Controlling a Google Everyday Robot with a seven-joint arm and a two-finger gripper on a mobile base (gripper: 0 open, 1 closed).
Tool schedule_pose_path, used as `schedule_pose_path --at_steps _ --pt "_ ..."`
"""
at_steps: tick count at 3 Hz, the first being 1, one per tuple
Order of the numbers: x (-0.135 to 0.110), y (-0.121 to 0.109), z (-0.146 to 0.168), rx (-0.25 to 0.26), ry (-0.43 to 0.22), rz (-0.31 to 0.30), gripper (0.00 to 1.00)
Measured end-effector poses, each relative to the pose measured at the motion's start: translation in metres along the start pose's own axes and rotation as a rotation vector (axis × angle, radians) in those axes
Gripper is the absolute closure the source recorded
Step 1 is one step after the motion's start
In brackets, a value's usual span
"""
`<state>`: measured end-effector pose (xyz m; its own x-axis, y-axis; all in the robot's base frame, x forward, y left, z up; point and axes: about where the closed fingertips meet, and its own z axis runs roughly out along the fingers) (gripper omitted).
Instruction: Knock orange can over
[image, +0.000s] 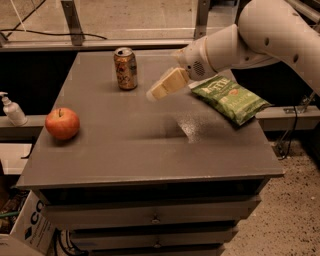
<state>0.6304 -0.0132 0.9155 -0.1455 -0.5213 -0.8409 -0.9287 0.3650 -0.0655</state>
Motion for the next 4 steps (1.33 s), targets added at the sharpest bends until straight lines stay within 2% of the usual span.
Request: schedule_pose_path --at_steps 1,2,3,4 --pt "-0.008 -0.028 0.016 0.079 -0.059 -0.068 0.0" --pt "-0.023 -0.055 0.037 0.128 -0.113 -0.128 0.0" --pt "-0.033 -0.08 0.068 0.132 -0.139 -0.159 0.0" --pt "-0.042 -0.097 0.1 0.106 -0.147 -0.169 0.0"
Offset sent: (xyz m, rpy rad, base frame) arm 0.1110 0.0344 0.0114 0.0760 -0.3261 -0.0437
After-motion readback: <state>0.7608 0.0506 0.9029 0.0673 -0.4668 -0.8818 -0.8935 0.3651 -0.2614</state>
